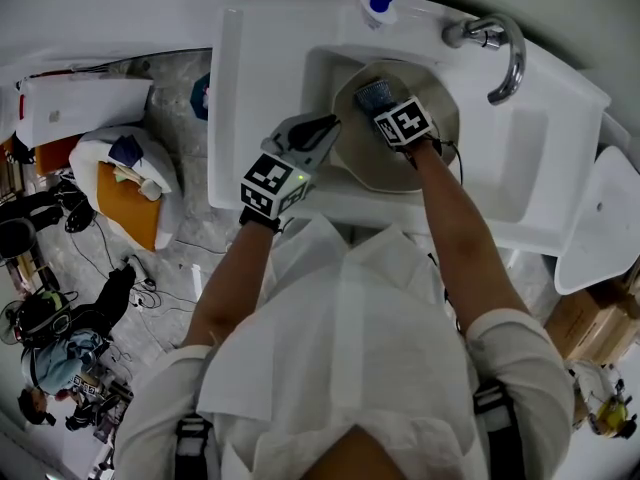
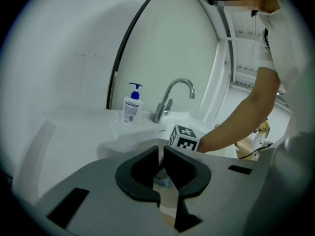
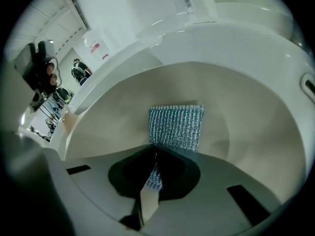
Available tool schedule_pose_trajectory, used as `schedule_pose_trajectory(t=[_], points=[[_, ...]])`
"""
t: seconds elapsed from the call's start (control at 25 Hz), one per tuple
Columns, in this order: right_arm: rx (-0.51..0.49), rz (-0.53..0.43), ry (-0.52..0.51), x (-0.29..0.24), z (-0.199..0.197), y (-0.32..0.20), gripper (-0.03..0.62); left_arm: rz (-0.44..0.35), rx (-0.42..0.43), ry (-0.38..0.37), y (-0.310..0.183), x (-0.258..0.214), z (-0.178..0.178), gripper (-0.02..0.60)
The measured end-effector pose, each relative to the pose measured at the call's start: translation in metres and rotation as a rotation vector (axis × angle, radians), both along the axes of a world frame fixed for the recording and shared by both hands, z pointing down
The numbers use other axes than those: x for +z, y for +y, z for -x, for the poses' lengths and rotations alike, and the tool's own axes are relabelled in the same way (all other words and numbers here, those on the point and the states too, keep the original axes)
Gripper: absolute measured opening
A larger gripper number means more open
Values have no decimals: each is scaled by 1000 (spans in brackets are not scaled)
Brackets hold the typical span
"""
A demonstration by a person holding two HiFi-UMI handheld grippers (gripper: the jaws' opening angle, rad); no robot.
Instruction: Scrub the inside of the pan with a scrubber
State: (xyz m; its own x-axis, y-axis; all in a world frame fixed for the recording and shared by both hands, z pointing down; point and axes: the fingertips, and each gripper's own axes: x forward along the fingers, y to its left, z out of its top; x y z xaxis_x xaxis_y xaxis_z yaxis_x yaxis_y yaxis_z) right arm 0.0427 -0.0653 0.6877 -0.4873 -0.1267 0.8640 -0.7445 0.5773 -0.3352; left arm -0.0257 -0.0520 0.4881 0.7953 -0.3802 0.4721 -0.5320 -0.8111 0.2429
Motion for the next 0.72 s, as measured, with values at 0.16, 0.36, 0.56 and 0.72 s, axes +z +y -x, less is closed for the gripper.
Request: schedule_pose_trajectory(t=[0.16,0.36,0.56,0.72], points=[[-105,111,-48,-1,9,37,15,0,1,6,-1,0,-2,44],[-210,247,29,3,-16,78,15,3,4,13,-1,1,-5,44],[-186,251,188,8,-60,72,15,3,11,15,-1,0,-8,44],[-111,147,247,9,-72,37,15,2,14,17,0,0,-12,44]])
